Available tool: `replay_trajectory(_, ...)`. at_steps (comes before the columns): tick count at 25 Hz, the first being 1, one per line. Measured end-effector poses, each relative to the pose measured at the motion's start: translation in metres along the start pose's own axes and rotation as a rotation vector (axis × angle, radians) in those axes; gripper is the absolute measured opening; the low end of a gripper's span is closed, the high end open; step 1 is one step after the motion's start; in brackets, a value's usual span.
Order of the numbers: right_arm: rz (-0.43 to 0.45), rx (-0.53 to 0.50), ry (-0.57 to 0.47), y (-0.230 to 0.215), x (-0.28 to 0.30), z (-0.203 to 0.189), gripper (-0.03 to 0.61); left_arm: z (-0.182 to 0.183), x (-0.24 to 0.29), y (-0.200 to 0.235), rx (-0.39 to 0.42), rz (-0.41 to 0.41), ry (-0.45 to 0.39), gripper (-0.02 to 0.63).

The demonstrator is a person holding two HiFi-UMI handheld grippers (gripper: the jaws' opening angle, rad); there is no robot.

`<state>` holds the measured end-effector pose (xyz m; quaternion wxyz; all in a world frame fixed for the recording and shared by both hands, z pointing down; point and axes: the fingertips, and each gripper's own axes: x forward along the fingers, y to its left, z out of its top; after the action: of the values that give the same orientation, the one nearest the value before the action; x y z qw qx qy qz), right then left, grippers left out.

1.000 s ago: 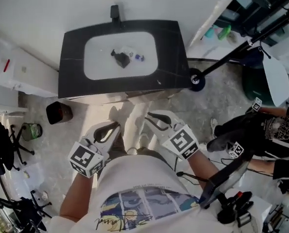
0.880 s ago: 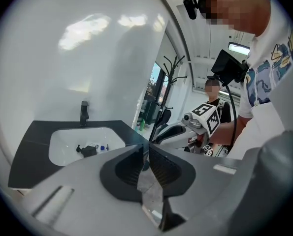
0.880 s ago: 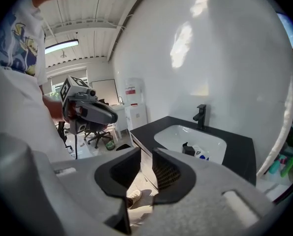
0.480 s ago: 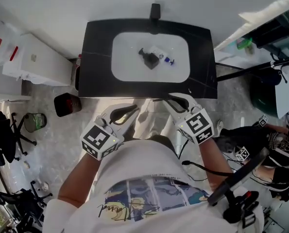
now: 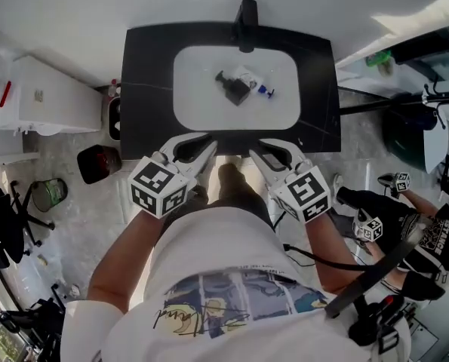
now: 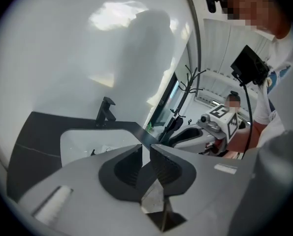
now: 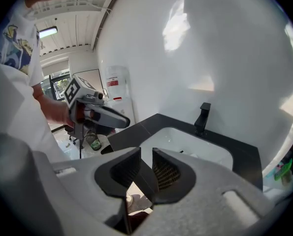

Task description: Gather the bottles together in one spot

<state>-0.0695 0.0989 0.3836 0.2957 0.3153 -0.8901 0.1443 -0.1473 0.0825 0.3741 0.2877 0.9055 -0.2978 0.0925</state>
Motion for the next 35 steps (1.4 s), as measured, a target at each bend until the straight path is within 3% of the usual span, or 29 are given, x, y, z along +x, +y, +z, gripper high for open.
replay_trajectory(7, -0.008, 0.047, -0.018, -0.043, -0.017, -0.002, 0.072, -0.005, 0.083, 0.065, -0.198, 0.121, 0.084, 0.096)
replay_trajectory(11, -0.023, 0.102, -0.030, -0.075, -0.032, -0.010, 0.072, -0.012, 0.130, 0.110, -0.367, 0.214, 0.101, 0.154)
replay_trajectory(17, -0.048, 0.189, -0.025, -0.121, -0.049, -0.030, 0.072, -0.045, 0.189, 0.182, -0.639, 0.341, 0.124, 0.160)
replay_trajectory(27, -0.048, 0.253, -0.002, -0.170, -0.056, -0.061, 0.072, -0.097, 0.237, 0.254, -0.871, 0.496, 0.136, 0.158)
replay_trajectory(31, -0.042, 0.261, 0.016, -0.180, -0.058, -0.069, 0.072, -0.117, 0.252, 0.266, -0.993, 0.506, 0.128, 0.172)
replay_trajectory(35, -0.035, 0.274, 0.036, -0.185, -0.057, -0.078, 0.072, -0.128, 0.264, 0.276, -1.055, 0.525, 0.117, 0.176)
